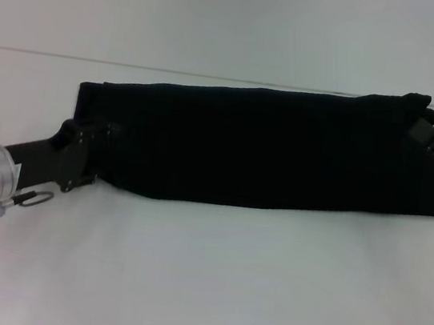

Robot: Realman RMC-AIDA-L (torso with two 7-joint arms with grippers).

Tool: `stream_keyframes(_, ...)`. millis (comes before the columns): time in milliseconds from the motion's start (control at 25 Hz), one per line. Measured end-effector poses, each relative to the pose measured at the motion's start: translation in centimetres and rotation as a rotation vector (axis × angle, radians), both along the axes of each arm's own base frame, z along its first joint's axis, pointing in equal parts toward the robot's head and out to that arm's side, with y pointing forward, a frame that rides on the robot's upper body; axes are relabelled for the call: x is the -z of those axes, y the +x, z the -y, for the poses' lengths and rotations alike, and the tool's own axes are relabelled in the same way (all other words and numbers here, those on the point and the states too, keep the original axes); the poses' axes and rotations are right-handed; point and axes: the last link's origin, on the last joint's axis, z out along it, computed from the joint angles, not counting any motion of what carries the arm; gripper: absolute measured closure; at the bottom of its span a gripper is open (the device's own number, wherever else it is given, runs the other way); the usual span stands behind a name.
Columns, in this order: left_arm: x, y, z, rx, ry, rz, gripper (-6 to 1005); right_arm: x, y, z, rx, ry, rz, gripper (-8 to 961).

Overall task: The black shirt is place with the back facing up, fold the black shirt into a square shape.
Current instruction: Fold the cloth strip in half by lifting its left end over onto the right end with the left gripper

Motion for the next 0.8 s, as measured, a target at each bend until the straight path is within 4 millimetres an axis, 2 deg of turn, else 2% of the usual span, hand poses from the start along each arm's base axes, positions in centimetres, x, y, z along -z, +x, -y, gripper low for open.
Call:
stream_keyframes(200,-0.4,0.8,-0.3,0.062,0.047,0.012,284,-0.1,-0.1,0.1,-0.008,-0.003,-0.008,89)
stream_keyframes(560,0.1,-1.4,1.8,-0.014,-0.018,-0.002,288,-0.2,0.0,0.2,0.0,0.003,-0.014,90)
stream_keyframes(800,-0.1,-1.5,1.0,-0.028,-0.004,-0.036,291,-0.2,0.0,0.2,0.0,0.002,-0.014,90)
